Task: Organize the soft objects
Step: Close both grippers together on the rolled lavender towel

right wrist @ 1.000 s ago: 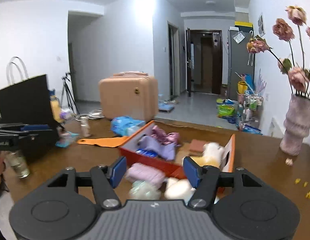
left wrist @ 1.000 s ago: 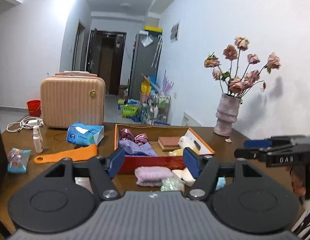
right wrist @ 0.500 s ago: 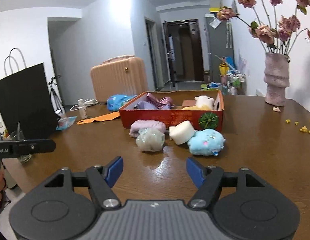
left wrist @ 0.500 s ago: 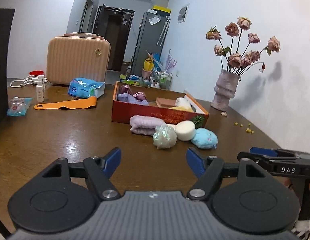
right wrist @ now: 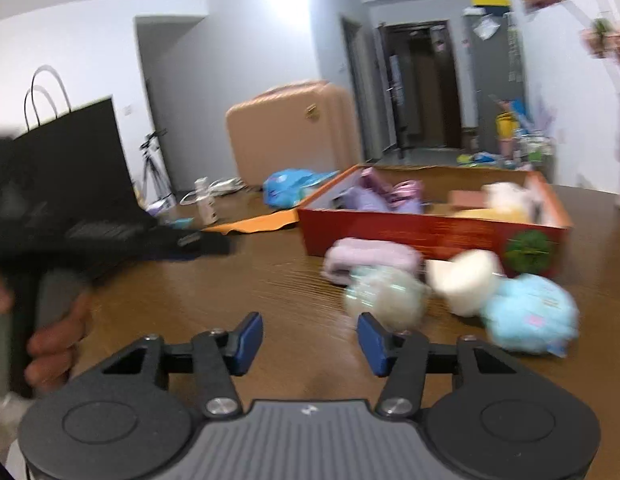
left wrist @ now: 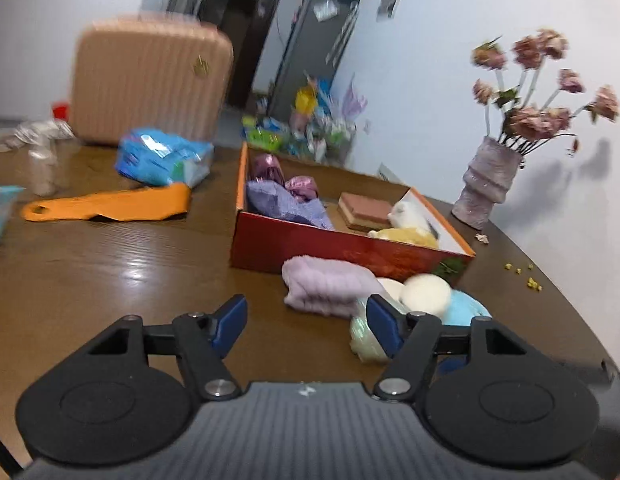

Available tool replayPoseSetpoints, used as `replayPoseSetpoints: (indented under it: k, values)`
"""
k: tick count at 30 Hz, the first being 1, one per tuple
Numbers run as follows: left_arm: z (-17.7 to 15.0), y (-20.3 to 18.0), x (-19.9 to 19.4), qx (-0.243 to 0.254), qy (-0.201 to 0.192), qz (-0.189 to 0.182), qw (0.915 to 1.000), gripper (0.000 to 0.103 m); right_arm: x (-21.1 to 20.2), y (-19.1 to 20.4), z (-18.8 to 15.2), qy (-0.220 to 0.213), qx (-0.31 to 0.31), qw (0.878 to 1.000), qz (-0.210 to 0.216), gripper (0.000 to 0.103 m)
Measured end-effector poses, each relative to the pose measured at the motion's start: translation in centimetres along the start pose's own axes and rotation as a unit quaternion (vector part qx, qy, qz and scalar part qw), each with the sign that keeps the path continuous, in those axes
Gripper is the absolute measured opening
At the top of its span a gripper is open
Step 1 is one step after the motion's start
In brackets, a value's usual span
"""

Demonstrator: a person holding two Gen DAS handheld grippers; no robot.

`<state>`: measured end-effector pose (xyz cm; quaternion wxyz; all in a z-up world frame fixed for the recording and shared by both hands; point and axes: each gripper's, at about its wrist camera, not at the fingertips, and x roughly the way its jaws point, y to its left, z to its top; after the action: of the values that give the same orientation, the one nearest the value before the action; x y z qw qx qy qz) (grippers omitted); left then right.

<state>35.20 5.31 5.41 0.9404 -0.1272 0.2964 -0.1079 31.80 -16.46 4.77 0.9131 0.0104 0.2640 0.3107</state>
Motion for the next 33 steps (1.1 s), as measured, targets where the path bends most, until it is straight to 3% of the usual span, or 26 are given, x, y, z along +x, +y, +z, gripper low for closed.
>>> replayPoseSetpoints:
  k: [4,7,11,13,14,18,23,25,27,29,33]
  values:
    - [2.3,1.1,7.2,-0.003,0.047,-0.003,0.9989,0.064,6.1,0.7,0.2,0.021,-0.014,1.0,-0.005,0.047]
    - [2.7,1.5,11.1,-0.01,0.069,0.009,0.9975,0.063,8.2,-0.8,0.1,0.035,0.009,0.996,-0.079,0.046]
    - [2.1,2.0,12.9,-0.034,0.076,-0.012,0.9964,0.059,6.5,-4.2,0.1,-0.002,0.072,0.982,-0.177,0.048]
    - [1.7,2.2,12.9,-0.056,0.083,-0.037,0.9943,0.044,5.2,-5.4,-0.1,-0.022,0.106,0.98,-0.167,0.05]
    - [1.4,2.2,12.8,-0.064,0.086,-0.051,0.993,0.03,4.7,-5.7,-0.2,-0.031,0.121,0.98,-0.153,0.05]
    - [-0.2,1.3,10.0,-0.095,0.088,-0.064,0.9896,0.021,4.3,-5.7,-0.5,-0.043,0.161,0.981,-0.096,0.05]
    - [-5.6,-1.4,4.8,-0.129,0.098,-0.075,0.984,0.021,3.7,-5.9,-1.1,-0.042,0.193,0.978,-0.072,0.05]
    - [-6.5,-2.2,3.3,-0.123,0.098,-0.082,0.9841,0.025,3.5,-5.9,-1.2,-0.036,0.185,0.98,-0.064,0.04]
    - [-7.1,-3.0,1.7,-0.105,0.103,-0.092,0.9848,0.043,2.9,-5.9,-1.3,-0.034,0.179,0.982,-0.058,0.04]
    - [-7.2,-3.6,0.1,-0.079,0.093,-0.104,0.9871,0.044,2.0,-6.2,-1.5,-0.032,0.175,0.983,-0.055,0.04]
    - [-6.4,-2.7,0.2,-0.076,0.054,-0.065,0.9935,0.045,0.8,-6.6,-2.1,-0.032,0.187,0.98,-0.052,0.04]
